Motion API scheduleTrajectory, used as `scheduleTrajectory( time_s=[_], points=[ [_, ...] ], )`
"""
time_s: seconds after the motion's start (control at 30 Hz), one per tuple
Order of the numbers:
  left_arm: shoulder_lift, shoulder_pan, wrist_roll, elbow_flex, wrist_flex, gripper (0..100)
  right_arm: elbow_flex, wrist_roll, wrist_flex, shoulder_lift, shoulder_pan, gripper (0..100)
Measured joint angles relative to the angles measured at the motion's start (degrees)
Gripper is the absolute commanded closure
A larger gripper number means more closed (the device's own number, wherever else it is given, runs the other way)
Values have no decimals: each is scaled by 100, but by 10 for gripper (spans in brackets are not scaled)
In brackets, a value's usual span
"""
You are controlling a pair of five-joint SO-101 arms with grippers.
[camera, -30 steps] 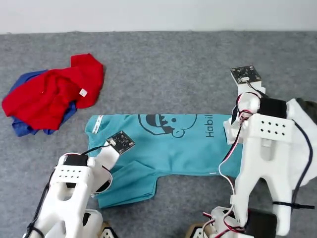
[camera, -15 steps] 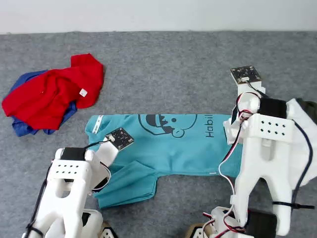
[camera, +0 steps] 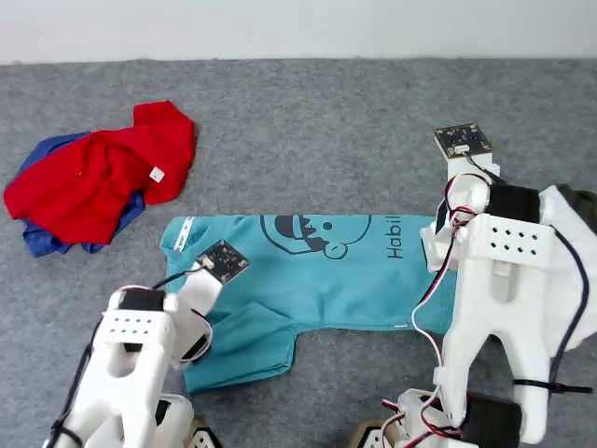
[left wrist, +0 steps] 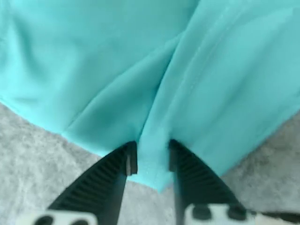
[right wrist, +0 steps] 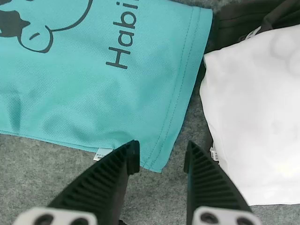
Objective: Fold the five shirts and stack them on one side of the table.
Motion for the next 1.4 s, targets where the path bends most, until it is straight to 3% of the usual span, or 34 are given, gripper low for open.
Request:
scheduleTrajectory(
  time_s=[0.1,0.3,0.57,0.73,1.23,1.4],
  points=[
    [-9,18,0,229,-404,984,0,0,0,0,0,833],
    [-62,26,0,255,-369,985,0,0,0,0,0,833],
    [-53,9,-26,-897,774,985,0,0,0,0,0,833],
    [-44,9,-18,-1521,862,985,0,0,0,0,0,833],
    [-44,9,18,-958,-1618,985,0,0,0,0,0,833],
    [-44,9,26,-642,-1890,982,0,0,0,0,0,833]
  ],
)
